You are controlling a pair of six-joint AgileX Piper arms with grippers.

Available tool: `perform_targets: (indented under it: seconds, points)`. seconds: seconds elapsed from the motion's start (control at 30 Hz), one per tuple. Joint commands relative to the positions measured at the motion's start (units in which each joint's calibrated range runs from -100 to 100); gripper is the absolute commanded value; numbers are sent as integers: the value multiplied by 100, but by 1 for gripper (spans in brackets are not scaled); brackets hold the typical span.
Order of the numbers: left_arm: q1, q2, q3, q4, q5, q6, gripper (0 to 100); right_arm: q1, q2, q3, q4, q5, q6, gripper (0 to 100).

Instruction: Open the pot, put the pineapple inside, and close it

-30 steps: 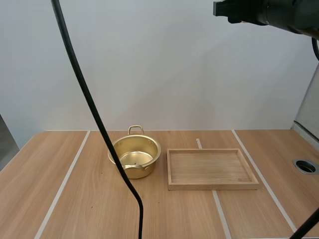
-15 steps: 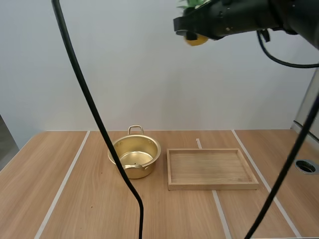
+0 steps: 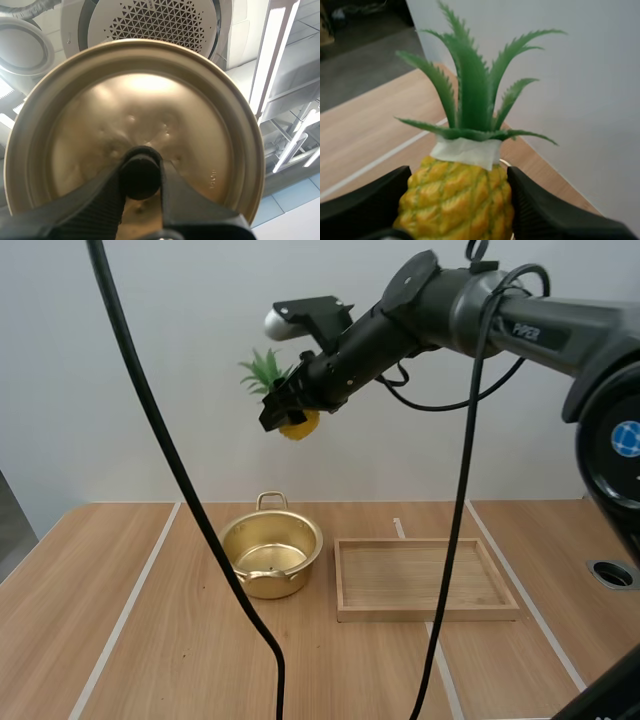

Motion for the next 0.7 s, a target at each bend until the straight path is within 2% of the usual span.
perform_targets:
  seconds: [0.0, 0.13, 0.67]
  points:
    - [-7, -41, -20, -23, 52, 11, 0, 123, 194, -57, -325, 274, -199, 0]
    - [-7, -54, -20, 3, 52, 11, 0, 163, 548, -57, -325, 374, -473, 0]
    - [-7, -99, -20, 68, 69, 11, 0, 163, 2242, -57, -485, 812, -637, 0]
